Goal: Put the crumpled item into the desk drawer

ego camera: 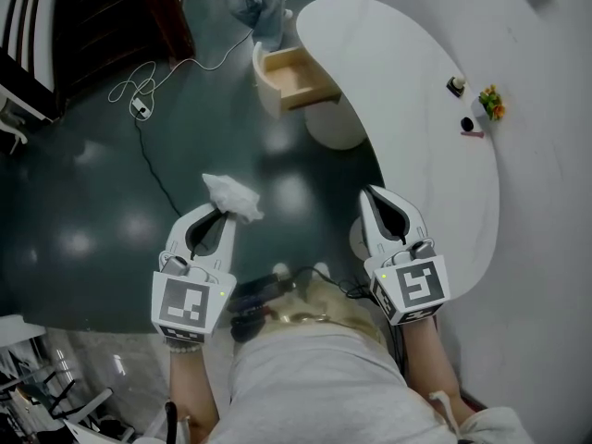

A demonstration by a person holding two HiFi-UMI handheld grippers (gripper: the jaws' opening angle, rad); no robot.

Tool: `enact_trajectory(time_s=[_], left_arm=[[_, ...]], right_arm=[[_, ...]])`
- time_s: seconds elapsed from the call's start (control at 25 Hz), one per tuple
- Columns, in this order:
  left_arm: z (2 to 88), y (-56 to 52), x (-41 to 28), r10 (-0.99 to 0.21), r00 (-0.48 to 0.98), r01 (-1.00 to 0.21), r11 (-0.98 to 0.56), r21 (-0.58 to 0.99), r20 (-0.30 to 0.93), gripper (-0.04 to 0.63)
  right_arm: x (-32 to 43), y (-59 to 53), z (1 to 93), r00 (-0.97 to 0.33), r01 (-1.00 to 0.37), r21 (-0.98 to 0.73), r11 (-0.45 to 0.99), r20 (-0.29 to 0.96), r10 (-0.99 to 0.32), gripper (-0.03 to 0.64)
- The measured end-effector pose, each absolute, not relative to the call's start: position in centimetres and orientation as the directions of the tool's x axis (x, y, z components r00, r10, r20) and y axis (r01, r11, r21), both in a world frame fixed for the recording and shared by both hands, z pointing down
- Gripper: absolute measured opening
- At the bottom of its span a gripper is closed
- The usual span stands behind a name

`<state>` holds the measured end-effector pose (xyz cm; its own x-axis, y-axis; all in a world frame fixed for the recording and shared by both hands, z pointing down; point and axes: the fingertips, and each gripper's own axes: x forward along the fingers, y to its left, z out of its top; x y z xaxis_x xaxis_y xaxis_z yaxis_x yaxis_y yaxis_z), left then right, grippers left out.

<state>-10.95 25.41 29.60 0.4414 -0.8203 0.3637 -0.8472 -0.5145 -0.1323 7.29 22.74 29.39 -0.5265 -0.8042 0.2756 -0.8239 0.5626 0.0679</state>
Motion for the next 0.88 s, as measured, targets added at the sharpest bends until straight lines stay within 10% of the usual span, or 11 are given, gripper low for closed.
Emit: enact_trajectory(time_s=[0.88], left_arm=[[29.1,23.3,-13.7,-0.82,0.468,-0.83,-0.536,-0.155,0.329,-0.002]], right_arm=[[5.1,21.9,29.1,-0.493,-0.846,0.086,0.526,0.248,-0.834,0.005]])
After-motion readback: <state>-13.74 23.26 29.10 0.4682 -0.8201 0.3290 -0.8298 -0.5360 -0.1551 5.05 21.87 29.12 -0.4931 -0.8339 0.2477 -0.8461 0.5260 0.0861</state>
